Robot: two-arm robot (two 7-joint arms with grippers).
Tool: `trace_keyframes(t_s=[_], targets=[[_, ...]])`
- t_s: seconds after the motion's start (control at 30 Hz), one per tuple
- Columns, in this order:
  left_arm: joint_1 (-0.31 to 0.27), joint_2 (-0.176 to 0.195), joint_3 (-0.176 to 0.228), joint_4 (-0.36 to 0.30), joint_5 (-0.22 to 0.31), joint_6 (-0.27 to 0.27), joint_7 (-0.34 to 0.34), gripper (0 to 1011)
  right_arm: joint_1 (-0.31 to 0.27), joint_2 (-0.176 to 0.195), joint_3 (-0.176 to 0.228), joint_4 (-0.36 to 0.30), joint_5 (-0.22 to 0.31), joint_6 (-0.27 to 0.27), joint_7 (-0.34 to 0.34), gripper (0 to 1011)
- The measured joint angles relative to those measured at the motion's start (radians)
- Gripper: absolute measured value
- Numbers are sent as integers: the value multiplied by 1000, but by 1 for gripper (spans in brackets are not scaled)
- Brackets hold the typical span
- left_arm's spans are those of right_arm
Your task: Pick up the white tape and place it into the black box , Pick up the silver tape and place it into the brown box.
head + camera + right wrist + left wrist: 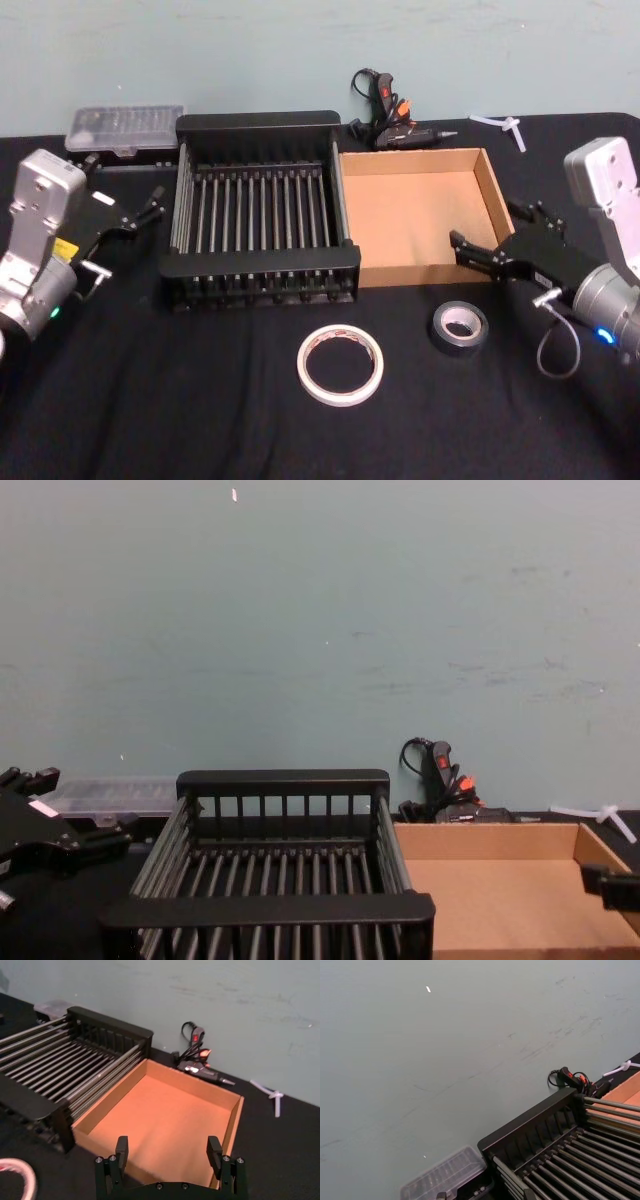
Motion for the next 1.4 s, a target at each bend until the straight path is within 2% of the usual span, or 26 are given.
trace_keyframes(t_s=[0.17,0.47,0.87,1.4], targets=[[0,0,0,0,0,0,0,1001,-43,5,15,-42,10,39,8,1002],[0,0,0,0,0,0,0,1001,-119,4,48,-96,20,75,12,1002],[0,0,0,0,0,0,0,1001,-190,0,80,-119,10,107,17,1002],[0,0,0,0,0,0,0,1000,-194,-31,86,-79,-34,125,38,1002]])
